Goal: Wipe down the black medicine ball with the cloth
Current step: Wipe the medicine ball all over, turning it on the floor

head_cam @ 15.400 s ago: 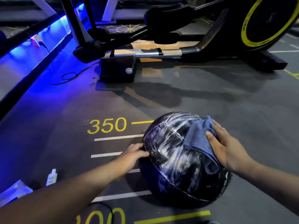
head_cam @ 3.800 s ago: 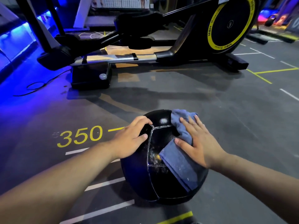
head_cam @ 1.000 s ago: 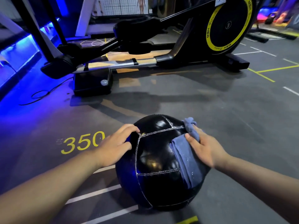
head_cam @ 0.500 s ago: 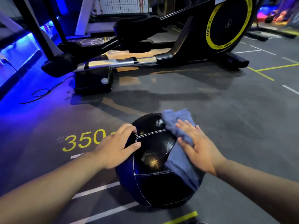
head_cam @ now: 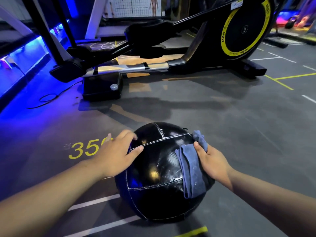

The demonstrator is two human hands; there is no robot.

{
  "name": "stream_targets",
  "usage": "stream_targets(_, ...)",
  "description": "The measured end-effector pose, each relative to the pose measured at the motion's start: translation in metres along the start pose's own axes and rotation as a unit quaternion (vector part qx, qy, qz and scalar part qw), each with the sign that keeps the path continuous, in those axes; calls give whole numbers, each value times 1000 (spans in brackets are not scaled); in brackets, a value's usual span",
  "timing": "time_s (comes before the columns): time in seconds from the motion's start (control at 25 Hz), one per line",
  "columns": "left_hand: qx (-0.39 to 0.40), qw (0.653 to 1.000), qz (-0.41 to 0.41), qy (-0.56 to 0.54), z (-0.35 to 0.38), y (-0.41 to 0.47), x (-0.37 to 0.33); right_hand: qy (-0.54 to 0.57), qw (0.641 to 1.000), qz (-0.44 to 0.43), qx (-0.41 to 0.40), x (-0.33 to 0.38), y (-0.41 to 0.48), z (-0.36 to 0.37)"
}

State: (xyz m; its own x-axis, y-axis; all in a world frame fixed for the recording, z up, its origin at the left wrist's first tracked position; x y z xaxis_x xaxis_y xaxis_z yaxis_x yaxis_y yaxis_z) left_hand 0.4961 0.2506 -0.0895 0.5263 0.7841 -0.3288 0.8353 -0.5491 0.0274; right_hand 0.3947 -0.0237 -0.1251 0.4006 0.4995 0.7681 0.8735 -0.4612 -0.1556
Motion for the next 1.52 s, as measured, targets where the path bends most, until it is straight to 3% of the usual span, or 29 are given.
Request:
stream_targets(0.2, 33, 996, 76, -28, 2, 3, -6, -55, 984, -161, 52, 34, -9, 29)
stream_targets(0.32, 103, 991, 76, -49, -3, 3, 17, -104, 968, -189, 127, 42, -14, 32)
stream_targets(0.44, 181, 970, 87, -140, -10, 7, 29, -132, 953, -200, 186, 40, -7, 25)
stream_targets(0.72, 169, 967, 101, -162, -3, 29, 37, -6, 987, -130, 94, 15, 16, 30)
stream_targets(0.88, 170, 964, 83, -188, 6, 40, 31, -26, 984, -177, 2, 33, 6, 37)
stream_targets(0.96, 160, 966, 73, -189, 8, 44, 27, -85, 957, -279, -7, 54, -9, 44)
stream_targets(1.04, 138, 968, 72, -199, 10, 46, 19, -188, 898, -397, 10, 68, -25, 62)
stream_targets(1.12, 126, 964, 63, -227, 11, 44, 13, -263, 858, -441, 19, 74, -31, 77)
stream_targets(1.32, 180, 956, 4, -233, 5, 41, 18, -243, 868, -433, 26, 64, -27, 68)
stream_targets(1.52, 183, 971, 43, -151, 8, 31, 4, -232, 846, -471, 88, 41, -1, 36)
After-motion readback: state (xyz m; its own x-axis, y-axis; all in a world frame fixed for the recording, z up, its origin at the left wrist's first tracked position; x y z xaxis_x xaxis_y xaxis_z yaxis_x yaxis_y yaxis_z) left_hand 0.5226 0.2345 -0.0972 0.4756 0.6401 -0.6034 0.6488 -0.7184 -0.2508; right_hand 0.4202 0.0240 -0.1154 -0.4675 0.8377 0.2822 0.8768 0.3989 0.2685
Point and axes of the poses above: each hand's wrist, its own y-axis towards the middle knuckle, its own z-axis out of the palm, x = y × z, the point moved 4 cm from there along y, towards the middle knuckle, and after that the axes turned 3 degrees about -x, right-handed, at the moved point
